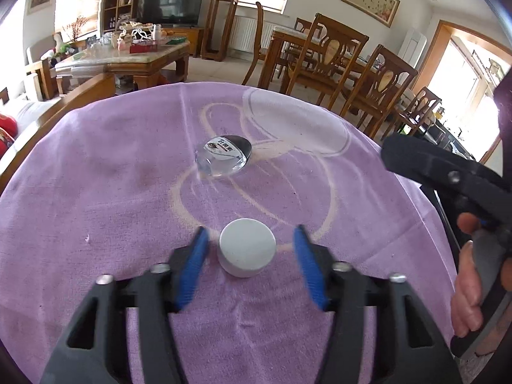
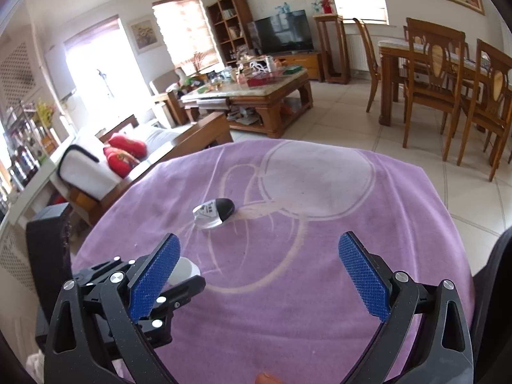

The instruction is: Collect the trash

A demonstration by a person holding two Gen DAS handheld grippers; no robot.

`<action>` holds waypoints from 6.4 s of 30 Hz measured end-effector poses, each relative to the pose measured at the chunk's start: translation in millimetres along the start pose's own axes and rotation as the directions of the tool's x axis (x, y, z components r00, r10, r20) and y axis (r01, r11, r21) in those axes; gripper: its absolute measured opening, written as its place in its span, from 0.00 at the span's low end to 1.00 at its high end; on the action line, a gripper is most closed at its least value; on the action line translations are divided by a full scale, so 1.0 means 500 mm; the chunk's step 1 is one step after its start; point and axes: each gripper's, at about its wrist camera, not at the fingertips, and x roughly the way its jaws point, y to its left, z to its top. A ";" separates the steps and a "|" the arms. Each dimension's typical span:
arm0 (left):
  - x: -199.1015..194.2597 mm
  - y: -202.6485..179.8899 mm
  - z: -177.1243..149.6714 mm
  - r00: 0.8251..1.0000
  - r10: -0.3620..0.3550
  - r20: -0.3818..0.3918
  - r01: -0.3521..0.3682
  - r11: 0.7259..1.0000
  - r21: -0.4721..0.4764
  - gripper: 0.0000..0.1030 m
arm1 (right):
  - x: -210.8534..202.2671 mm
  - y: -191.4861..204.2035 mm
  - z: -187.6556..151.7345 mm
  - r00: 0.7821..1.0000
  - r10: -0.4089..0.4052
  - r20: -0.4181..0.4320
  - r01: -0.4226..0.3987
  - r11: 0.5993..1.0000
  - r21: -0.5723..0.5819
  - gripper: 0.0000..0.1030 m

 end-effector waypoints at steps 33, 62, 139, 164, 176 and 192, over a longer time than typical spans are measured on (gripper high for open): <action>-0.057 0.088 -0.007 0.995 -0.006 0.103 0.024 0.985 -0.171 0.36 | 0.246 0.147 0.058 0.983 -0.061 -0.175 0.028 0.982 -0.185 0.54; -0.066 -0.480 -0.009 0.924 -0.348 0.158 0.271 0.888 0.372 0.36 | -0.459 -0.490 -0.201 0.965 -0.147 0.217 0.059 0.930 0.364 0.54; -0.113 -0.424 -0.067 0.954 -0.106 0.279 0.006 0.941 0.337 0.95 | -0.423 -0.339 -0.169 0.934 -0.242 0.262 0.160 0.941 0.298 0.95; -0.239 0.020 -0.094 0.880 0.302 0.366 -0.282 0.953 -0.109 0.95 | -0.122 0.059 -0.132 0.936 -0.172 0.307 0.180 0.984 0.000 0.95; -0.227 0.003 -0.094 0.887 0.297 0.354 -0.292 0.954 -0.068 0.95 | -0.122 0.047 -0.138 0.925 -0.217 0.312 0.228 0.974 0.004 0.95; -0.212 -0.019 -0.093 0.889 0.324 0.325 -0.331 0.943 -0.035 0.95 | -0.111 0.034 -0.133 0.926 -0.243 0.290 0.249 0.968 0.015 0.95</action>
